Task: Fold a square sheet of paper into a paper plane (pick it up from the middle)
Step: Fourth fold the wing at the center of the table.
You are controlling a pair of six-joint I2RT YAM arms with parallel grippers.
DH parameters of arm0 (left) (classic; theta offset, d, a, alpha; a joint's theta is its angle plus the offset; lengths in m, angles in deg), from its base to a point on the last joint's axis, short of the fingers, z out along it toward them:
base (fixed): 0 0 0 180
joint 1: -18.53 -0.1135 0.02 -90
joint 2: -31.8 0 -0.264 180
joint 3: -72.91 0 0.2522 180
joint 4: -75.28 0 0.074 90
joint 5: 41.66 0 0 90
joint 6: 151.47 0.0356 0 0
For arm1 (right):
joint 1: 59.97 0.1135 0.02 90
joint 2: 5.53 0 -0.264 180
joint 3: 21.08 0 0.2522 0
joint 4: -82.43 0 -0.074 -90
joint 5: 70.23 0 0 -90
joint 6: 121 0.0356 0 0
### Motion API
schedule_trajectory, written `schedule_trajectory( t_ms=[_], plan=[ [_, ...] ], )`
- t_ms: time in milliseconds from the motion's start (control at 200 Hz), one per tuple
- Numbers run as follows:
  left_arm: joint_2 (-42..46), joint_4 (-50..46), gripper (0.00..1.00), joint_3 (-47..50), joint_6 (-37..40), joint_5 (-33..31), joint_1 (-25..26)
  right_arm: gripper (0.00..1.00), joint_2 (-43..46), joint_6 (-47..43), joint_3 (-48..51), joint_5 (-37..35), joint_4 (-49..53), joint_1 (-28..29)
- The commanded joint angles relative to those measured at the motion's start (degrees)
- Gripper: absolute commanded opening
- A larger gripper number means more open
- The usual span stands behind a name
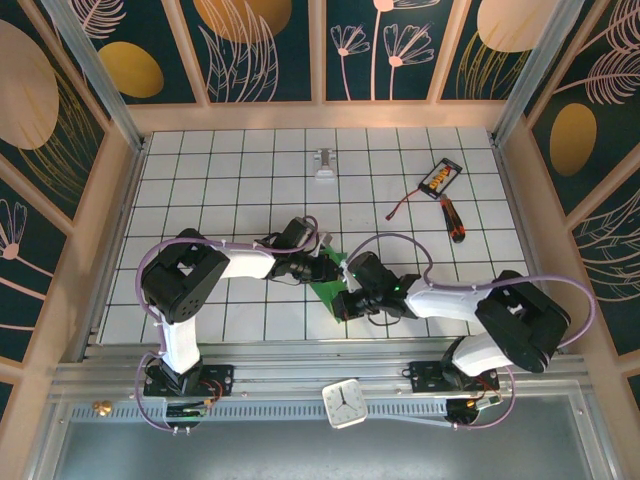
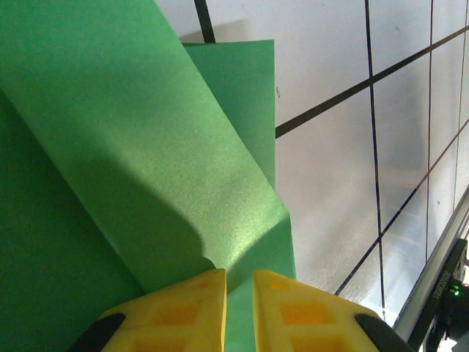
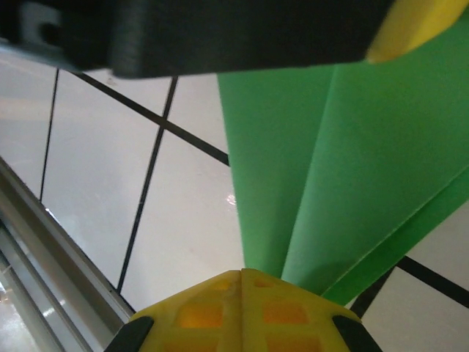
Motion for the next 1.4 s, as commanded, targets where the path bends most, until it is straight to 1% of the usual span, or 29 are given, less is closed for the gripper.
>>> schedule_trajectory(
  t_ms=[0, 175, 355, 460, 525, 575, 605, 691, 821, 916, 941, 1151, 1396],
  plan=[
    [-2.33, -4.76, 0.20, 0.17, 1.11, -4.84, -0.99, 0.00, 0.44, 0.30, 2.28, -0.89, -1.25, -0.97],
    [-0.21, -4.98, 0.27, -0.43, 0.76, -4.89, -1.07, 0.00, 1.73, 1.07, 6.28, -0.76, -2.74, -1.98],
    [4.15, -4.00, 0.33, -0.10, -0.33, -4.71, -1.42, 0.00, 1.97, 2.80, 8.66, -0.21, -5.35, -2.07],
    [7.55, -2.51, 0.35, 1.12, -1.85, -4.00, -1.45, 0.00, 2.24, 3.54, 9.54, -0.12, -6.39, -2.09],
    [9.54, 0.03, 0.35, 3.18, -4.29, -2.50, -1.37, 0.00, 2.17, 3.67, 9.59, -0.21, -6.59, -2.09],
    [9.66, 1.88, 0.32, 4.90, -6.47, -1.01, -1.27, 0.00, 2.08, 3.80, 9.58, -0.25, -6.70, -2.11],
    [11.61, 3.01, 0.31, 5.90, -7.62, -0.28, -1.03, 0.00, 2.05, 3.82, 9.57, -0.30, -6.71, -2.12],
    [12.48, 5.49, 0.21, 8.06, -10.17, 1.41, 0.12, 0.00, 2.17, 3.82, 9.76, -0.65, -6.36, -2.11],
    [11.11, 7.78, 0.08, 9.31, -12.65, 4.59, 2.07, 0.00, 2.42, 3.99, 10.07, -0.92, -6.27, -2.13],
    [10.36, 10.36, 0.03, 10.36, -14.57, 6.30, 2.78, 0.00, 2.46, 3.97, 9.99, -1.18, -6.13, -2.21],
    [8.57, 10.70, 0.03, 10.24, -14.81, 6.61, 2.93, 0.00, 2.46, 3.86, 9.92, -1.31, -6.01, -2.33],
    [4.87, 12.59, 0.01, 8.89, -16.03, 8.86, 4.17, 0.00, 2.24, 3.81, 9.81, -1.53, -5.76, -2.31],
    [2.27, 9.11, 0.00, 7.14, -14.13, 6.43, 4.23, 0.00, 1.92, 3.73, 9.28, -1.62, -4.53, -2.29]
  ],
)
